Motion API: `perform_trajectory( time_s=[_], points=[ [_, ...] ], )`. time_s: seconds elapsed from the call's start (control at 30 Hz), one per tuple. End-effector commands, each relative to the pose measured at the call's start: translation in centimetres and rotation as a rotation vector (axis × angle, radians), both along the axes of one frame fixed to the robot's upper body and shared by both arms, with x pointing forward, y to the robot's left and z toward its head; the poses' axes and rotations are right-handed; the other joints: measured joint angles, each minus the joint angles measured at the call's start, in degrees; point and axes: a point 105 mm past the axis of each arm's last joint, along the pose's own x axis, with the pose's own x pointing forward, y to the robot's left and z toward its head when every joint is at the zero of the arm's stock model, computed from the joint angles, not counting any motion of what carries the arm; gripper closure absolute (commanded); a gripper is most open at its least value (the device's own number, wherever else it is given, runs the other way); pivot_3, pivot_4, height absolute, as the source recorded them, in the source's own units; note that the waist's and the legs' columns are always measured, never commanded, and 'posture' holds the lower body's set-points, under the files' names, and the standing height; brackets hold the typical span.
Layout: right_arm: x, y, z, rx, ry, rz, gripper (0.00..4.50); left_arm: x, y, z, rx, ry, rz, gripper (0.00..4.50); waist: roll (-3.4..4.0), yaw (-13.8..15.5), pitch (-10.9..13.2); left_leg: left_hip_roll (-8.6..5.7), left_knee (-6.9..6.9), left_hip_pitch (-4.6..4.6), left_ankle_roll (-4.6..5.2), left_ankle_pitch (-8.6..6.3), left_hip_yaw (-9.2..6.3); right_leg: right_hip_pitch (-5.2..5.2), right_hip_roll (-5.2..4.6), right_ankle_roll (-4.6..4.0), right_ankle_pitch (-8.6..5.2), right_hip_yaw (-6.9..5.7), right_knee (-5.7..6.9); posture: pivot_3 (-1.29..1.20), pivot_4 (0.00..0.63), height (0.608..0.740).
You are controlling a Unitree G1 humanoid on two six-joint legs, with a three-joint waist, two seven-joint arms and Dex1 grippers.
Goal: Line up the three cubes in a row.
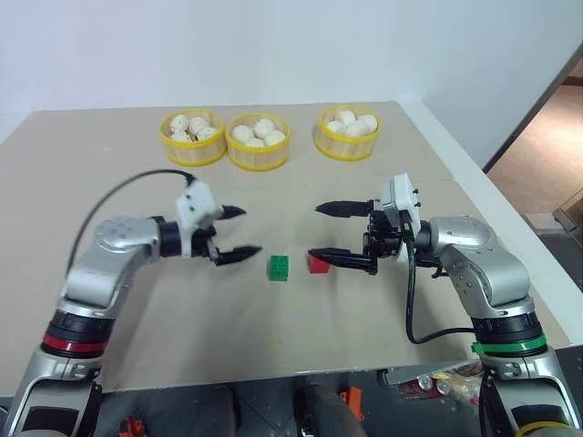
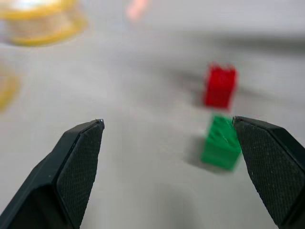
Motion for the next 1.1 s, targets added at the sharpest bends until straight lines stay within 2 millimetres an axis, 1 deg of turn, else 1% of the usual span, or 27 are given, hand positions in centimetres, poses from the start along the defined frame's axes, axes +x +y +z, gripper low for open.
perform_trajectory(
  time_s=[0.03,0.17,0.2,0.23,0.33,0.4,0.47,0.57,0.67,0.73,0.77,0.9,1.03,1.1],
  points=[
    [-0.2,-0.1,0.8,0.000,-0.035,0.022,0.00,0.5,3.3,3.1,-0.115,-0.096,0.218,0.02,0.00,-0.02,0.00,0.00,0.00,0.00,0.00,0.00,-0.01,0.00,0.01,0.00,0.01,0.00,0.00,0.00,0.150,0.740],
    [-0.2,-0.1,0.7,-0.005,-0.030,0.036,0.00,0.7,6.0,2.9,-0.217,-0.175,0.471,0.02,0.00,0.09,0.00,0.00,-0.02,0.04,0.00,0.00,0.01,0.06,-0.01,0.01,0.00,0.01,-0.01,0.00,0.150,0.740],
    [-0.2,-0.1,0.6,-0.005,-0.028,0.039,0.00,0.8,6.7,2.6,-0.247,-0.183,0.543,0.02,-0.01,0.12,0.00,0.00,-0.02,0.02,0.00,0.00,0.01,0.05,-0.03,0.01,0.00,0.00,-0.02,0.00,0.150,0.740],
    [-0.2,-0.1,0.6,-0.005,-0.026,0.041,0.00,0.6,7.1,2.1,-0.256,-0.187,0.584,0.02,-0.03,0.13,0.00,-0.01,0.00,0.00,0.00,0.00,0.00,0.06,-0.05,0.02,0.01,-0.01,-0.03,0.00,0.150,0.740],
    [-0.1,0.0,0.5,-0.010,-0.022,0.050,0.00,0.6,8.8,0.2,-0.211,-0.199,0.701,0.02,-0.06,0.12,-0.01,-0.02,0.02,0.01,0.00,0.00,0.03,0.06,-0.05,0.05,0.04,0.01,-0.04,0.00,0.150,0.740],
    [0.0,0.1,0.4,-0.015,-0.021,0.054,0.00,0.5,10.0,-0.6,-0.212,-0.207,0.750,0.02,-0.06,0.13,-0.01,-0.01,0.02,0.02,0.00,0.00,0.02,0.05,-0.04,0.01,0.05,0.00,-0.03,0.00,0.150,0.740],
    [0.1,0.2,0.4,-0.017,-0.021,0.056,0.00,0.2,11.4,-1.7,-0.192,-0.190,0.712,0.02,-0.05,0.11,-0.01,-0.01,0.02,0.04,0.00,0.00,0.02,0.05,-0.03,-0.04,0.09,0.00,-0.03,0.00,0.150,0.740],
    [0.2,0.2,0.4,-0.021,-0.024,0.055,0.00,-0.1,12.0,-2.3,-0.183,-0.131,0.574,0.02,-0.05,0.04,-0.01,0.01,0.01,0.09,0.00,0.00,0.01,0.00,0.04,-0.35,0.05,0.01,-0.03,0.00,0.150,0.740],
    [0.3,0.2,0.4,-0.025,-0.024,0.052,0.00,0.2,13.0,-2.9,-0.115,-0.085,0.503,0.02,-0.06,0.11,-0.01,0.01,0.00,0.06,0.00,0.00,0.00,-0.04,0.04,-0.44,0.02,-0.01,-0.02,0.00,0.150,0.740],
    [0.4,0.2,0.4,-0.031,-0.024,0.047,0.00,0.6,14.0,-3.5,-0.038,-0.052,0.450,0.02,-0.06,0.18,-0.01,0.01,0.01,0.06,0.00,0.00,0.02,-0.03,0.01,-0.44,0.02,0.00,-0.03,0.00,0.150,0.740],
    [0.4,0.1,0.3,-0.036,-0.024,0.044,0.00,0.9,14.4,-3.5,-0.025,-0.042,0.431,0.02,-0.06,0.18,-0.01,0.01,0.01,0.03,0.00,0.01,0.02,-0.05,0.02,-0.43,0.02,-0.02,-0.03,0.00,0.150,0.740],
    [0.4,-0.2,0.4,-0.045,-0.027,0.030,0.00,2.0,14.4,-3.0,-0.010,-0.026,0.367,0.02,-0.06,0.25,-0.01,-0.01,0.01,-0.02,0.00,0.01,0.09,-0.07,-0.06,-0.42,0.02,-0.02,-0.07,0.00,0.150,0.740],
    [0.4,-0.4,0.5,-0.047,-0.028,0.021,0.00,2.8,14.4,-4.1,0.046,0.020,0.329,0.02,-0.07,0.15,-0.02,-0.02,0.01,-0.09,0.00,0.01,0.12,-0.11,-0.09,-0.14,0.10,-0.01,-0.08,0.00,0.150,0.740],
    [0.2,-0.5,0.6,-0.049,-0.029,0.019,0.00,3.0,14.2,-4.7,0.066,0.045,0.305,0.02,-0.07,0.07,-0.02,0.00,-0.02,-0.10,-0.01,0.00,0.12,-0.16,-0.04,-0.14,0.09,-0.01,-0.07,0.00,0.150,0.740]
  ],
)
